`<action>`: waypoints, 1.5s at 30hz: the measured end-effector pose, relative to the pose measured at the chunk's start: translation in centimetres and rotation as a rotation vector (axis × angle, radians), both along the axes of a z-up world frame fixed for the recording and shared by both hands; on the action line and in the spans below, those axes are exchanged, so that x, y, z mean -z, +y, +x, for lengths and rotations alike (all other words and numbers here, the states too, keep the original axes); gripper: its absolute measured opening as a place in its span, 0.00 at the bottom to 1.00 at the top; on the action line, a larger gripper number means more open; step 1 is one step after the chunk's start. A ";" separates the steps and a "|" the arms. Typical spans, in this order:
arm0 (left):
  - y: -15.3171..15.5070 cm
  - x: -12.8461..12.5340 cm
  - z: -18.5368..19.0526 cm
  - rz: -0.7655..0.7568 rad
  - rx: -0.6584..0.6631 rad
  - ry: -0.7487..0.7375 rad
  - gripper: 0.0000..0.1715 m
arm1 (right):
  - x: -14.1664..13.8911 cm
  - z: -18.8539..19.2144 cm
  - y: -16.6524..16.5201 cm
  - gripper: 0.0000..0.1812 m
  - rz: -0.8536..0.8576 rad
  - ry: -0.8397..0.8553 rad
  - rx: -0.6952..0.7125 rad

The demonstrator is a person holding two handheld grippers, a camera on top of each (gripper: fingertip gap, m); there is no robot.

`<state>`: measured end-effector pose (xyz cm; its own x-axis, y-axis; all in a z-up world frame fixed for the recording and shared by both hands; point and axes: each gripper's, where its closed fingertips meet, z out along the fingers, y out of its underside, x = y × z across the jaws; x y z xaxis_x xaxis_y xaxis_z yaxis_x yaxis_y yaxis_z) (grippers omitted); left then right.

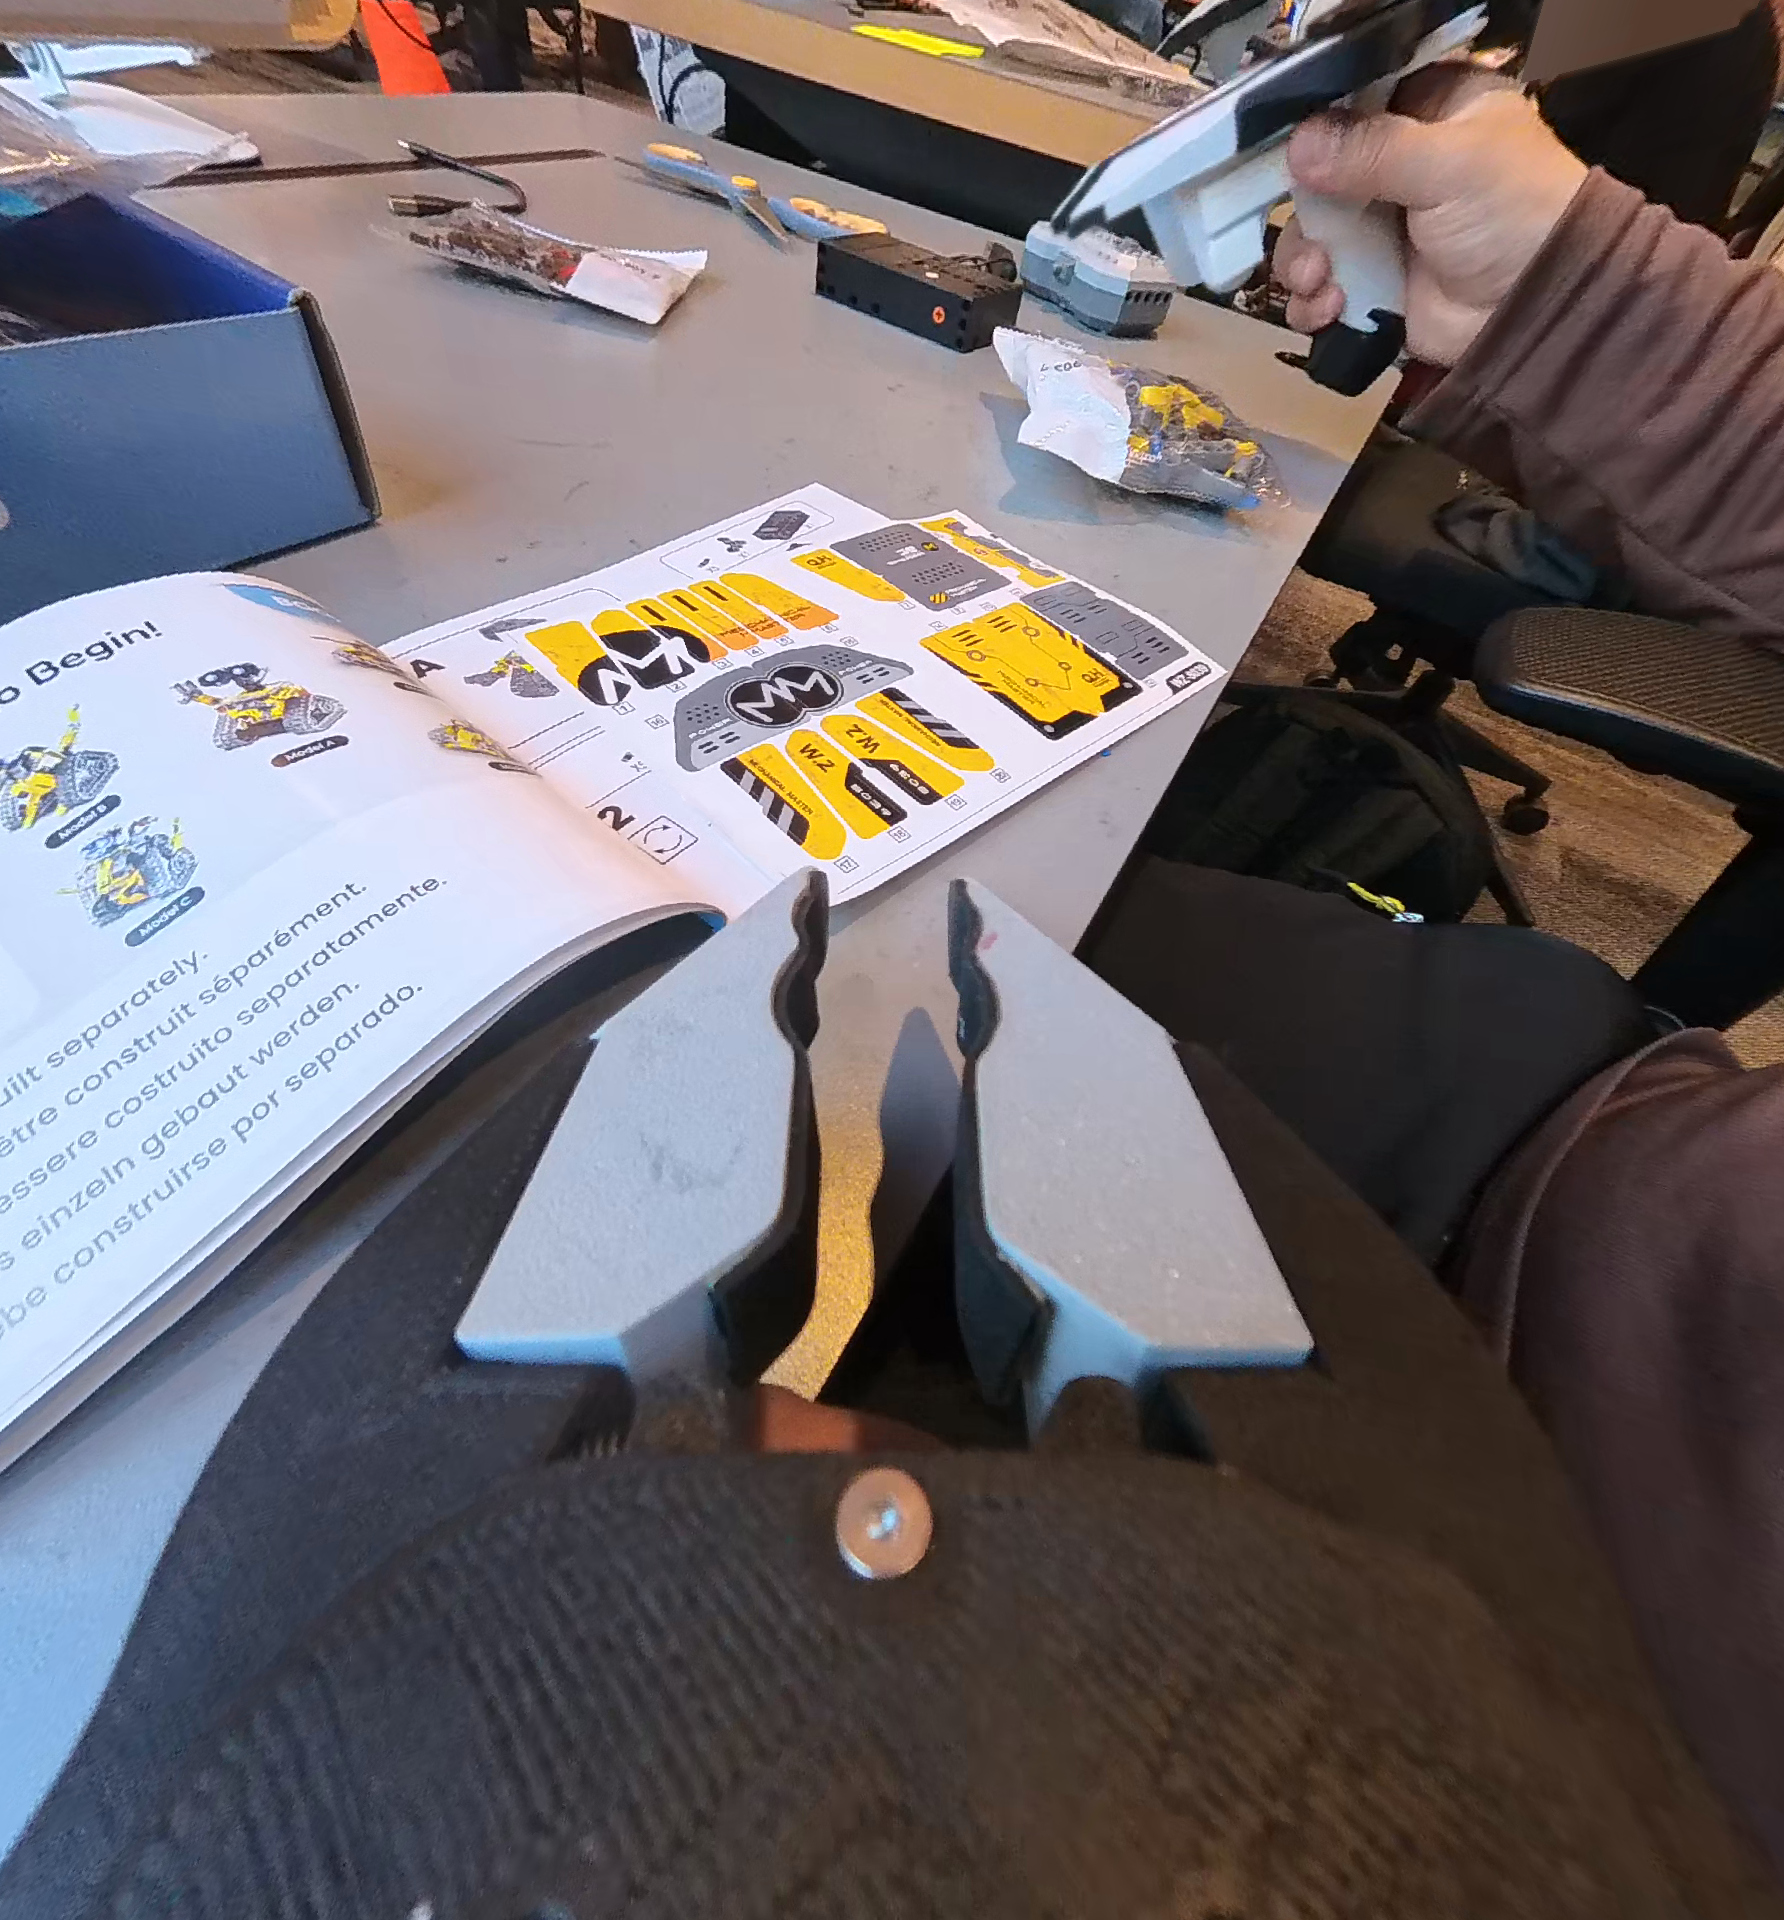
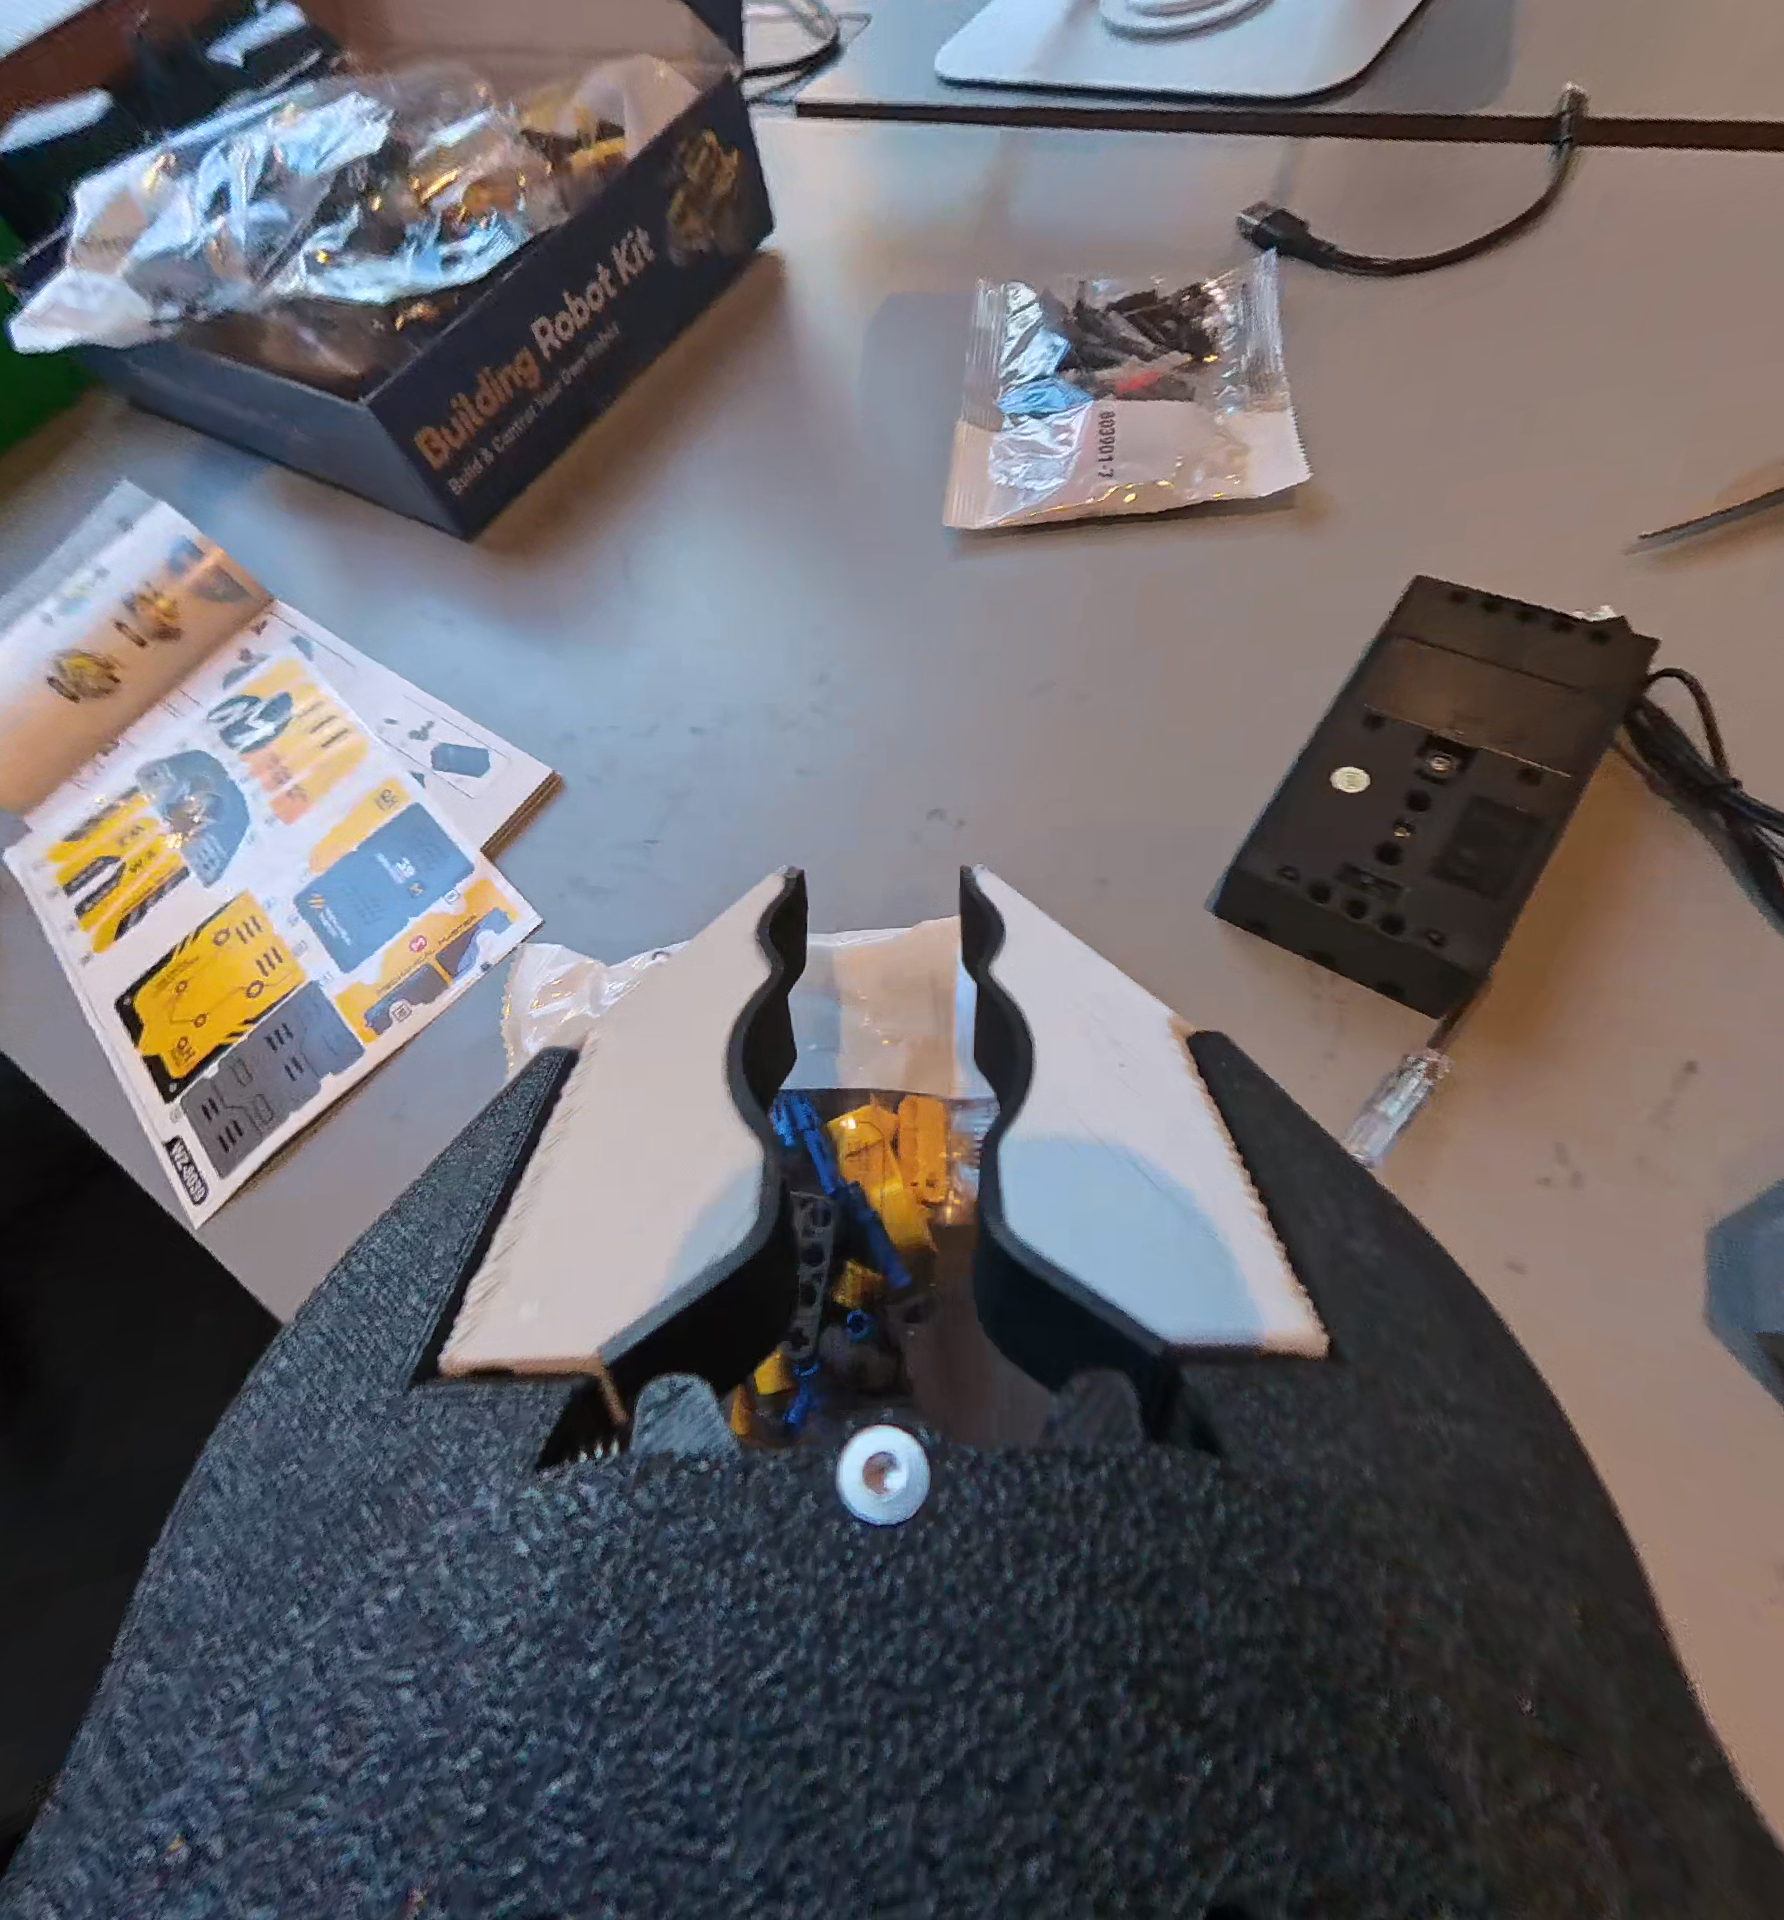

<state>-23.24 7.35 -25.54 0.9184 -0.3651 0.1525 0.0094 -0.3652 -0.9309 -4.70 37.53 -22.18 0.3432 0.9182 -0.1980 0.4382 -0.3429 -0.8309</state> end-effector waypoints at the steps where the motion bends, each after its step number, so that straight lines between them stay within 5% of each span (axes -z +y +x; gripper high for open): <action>1: 0.0 0.0 0.0 -0.001 0.003 -0.002 0.12 | -0.2 0.2 0.4 0.16 0.000 0.012 0.020; 10: 0.0 0.0 0.1 0.000 0.005 0.000 0.10 | -2.0 2.4 3.3 0.18 0.020 0.104 0.157; 16: 0.0 0.0 0.1 0.001 0.004 0.000 0.10 | -4.3 9.6 8.7 0.21 0.035 0.222 0.521; 22: 0.0 0.0 0.1 0.002 0.002 0.001 0.10 | -5.1 14.9 10.8 0.24 -0.015 0.397 0.702; 39: 0.0 0.0 0.1 0.007 0.003 0.002 0.10 | -4.4 8.2 7.9 0.24 -0.009 0.323 0.490; 45: 0.0 0.0 0.1 0.010 0.004 0.004 0.10 | -4.5 2.6 4.1 0.24 0.033 0.272 0.290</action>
<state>-23.17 7.30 -25.52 0.9174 -0.3706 0.1454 0.0041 -0.3563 -0.9343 -2.06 41.63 -17.64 0.5286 0.7980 -0.2895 0.0897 -0.3916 -0.9158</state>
